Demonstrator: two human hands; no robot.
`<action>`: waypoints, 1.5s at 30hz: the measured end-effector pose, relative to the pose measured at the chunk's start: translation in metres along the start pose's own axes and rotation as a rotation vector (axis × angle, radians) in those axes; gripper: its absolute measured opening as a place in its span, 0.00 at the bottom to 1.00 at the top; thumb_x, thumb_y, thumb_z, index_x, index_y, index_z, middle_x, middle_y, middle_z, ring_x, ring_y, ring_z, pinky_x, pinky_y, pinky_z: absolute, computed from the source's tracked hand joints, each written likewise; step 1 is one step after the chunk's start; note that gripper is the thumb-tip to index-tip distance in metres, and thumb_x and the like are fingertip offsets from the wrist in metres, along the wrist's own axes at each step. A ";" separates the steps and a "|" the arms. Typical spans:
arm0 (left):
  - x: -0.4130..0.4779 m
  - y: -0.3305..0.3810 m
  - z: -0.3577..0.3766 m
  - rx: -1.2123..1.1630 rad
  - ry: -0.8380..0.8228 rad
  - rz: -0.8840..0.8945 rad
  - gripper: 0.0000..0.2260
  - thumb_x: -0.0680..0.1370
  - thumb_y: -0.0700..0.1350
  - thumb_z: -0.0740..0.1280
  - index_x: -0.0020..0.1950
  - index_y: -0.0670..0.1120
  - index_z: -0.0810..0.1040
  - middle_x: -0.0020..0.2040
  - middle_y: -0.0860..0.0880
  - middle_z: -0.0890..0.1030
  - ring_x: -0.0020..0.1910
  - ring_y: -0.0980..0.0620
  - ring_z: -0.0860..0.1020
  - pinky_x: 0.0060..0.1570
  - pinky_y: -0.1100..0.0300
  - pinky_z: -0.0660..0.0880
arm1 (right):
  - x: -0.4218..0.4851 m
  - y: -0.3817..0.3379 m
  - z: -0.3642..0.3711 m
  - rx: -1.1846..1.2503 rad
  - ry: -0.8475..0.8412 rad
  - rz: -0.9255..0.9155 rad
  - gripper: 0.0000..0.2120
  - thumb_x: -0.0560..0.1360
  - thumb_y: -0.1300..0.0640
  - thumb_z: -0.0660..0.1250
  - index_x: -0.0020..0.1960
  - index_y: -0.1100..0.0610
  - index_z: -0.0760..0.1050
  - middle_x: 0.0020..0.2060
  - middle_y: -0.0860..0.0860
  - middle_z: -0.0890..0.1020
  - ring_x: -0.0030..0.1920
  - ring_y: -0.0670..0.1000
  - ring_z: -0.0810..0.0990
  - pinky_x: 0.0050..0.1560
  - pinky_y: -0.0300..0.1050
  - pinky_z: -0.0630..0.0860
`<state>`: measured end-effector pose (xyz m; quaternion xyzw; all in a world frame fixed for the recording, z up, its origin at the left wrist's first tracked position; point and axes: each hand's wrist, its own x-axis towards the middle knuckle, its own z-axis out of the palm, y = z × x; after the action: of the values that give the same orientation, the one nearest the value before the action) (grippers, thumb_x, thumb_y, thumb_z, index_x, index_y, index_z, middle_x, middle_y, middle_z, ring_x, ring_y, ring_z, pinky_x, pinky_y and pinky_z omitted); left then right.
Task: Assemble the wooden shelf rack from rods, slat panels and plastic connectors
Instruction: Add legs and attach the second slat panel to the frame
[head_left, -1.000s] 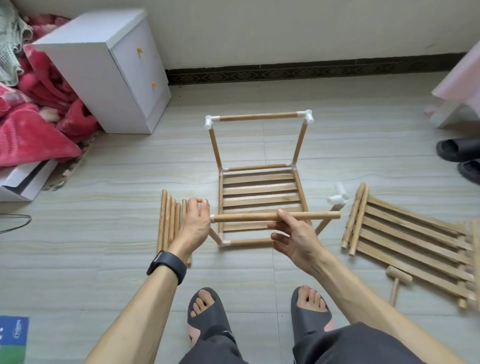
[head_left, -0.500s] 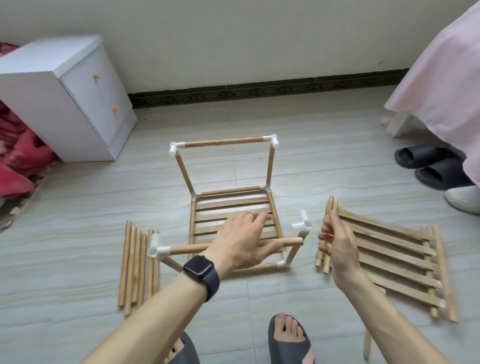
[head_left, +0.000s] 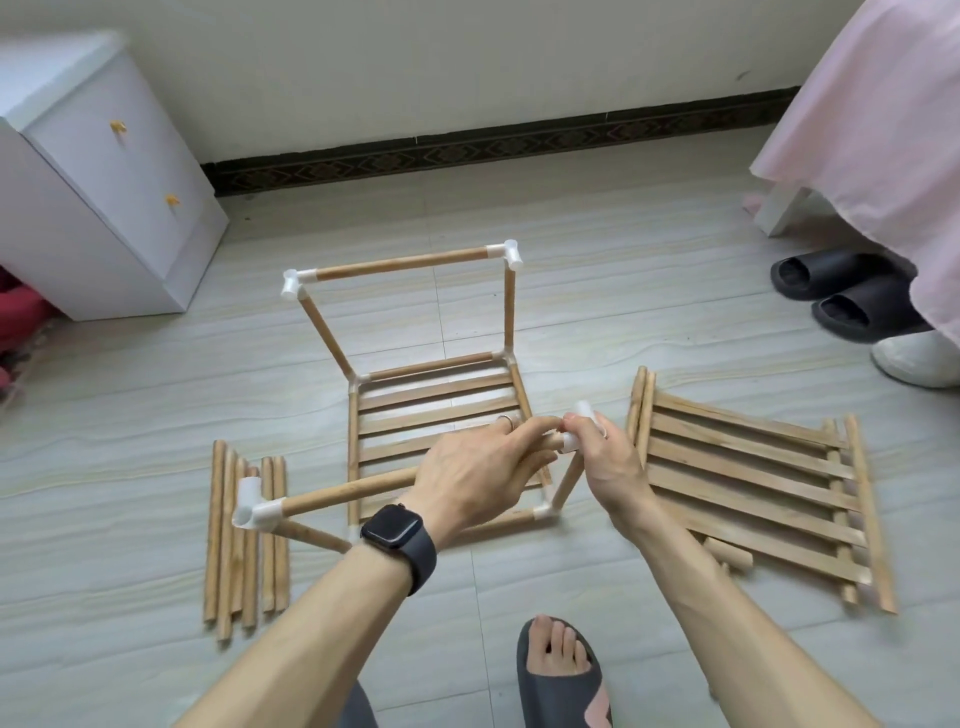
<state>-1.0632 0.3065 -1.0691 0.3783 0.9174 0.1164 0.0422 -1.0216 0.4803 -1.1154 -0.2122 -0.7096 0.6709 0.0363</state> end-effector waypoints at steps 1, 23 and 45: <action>0.001 -0.001 -0.001 -0.016 0.003 -0.016 0.20 0.81 0.67 0.48 0.73 0.69 0.58 0.51 0.56 0.77 0.46 0.47 0.81 0.34 0.55 0.72 | -0.001 0.003 0.002 0.001 0.011 -0.007 0.14 0.80 0.47 0.62 0.41 0.54 0.77 0.30 0.42 0.80 0.35 0.38 0.78 0.39 0.31 0.71; -0.097 -0.114 -0.070 -0.064 0.400 -0.614 0.12 0.82 0.56 0.61 0.61 0.54 0.78 0.53 0.54 0.79 0.56 0.51 0.75 0.53 0.49 0.74 | -0.009 -0.009 0.004 -0.155 -0.032 -0.027 0.25 0.79 0.38 0.60 0.41 0.61 0.71 0.29 0.44 0.76 0.36 0.42 0.73 0.40 0.44 0.67; -0.101 -0.150 -0.034 -0.703 0.326 -1.098 0.15 0.77 0.37 0.52 0.50 0.52 0.75 0.37 0.47 0.78 0.24 0.54 0.80 0.23 0.65 0.70 | -0.011 -0.007 0.026 -0.082 0.101 0.042 0.08 0.65 0.52 0.65 0.40 0.55 0.72 0.32 0.41 0.74 0.34 0.46 0.75 0.37 0.42 0.70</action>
<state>-1.0996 0.1256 -1.0741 -0.2016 0.8789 0.4254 0.0771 -1.0220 0.4523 -1.1081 -0.2618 -0.7292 0.6302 0.0495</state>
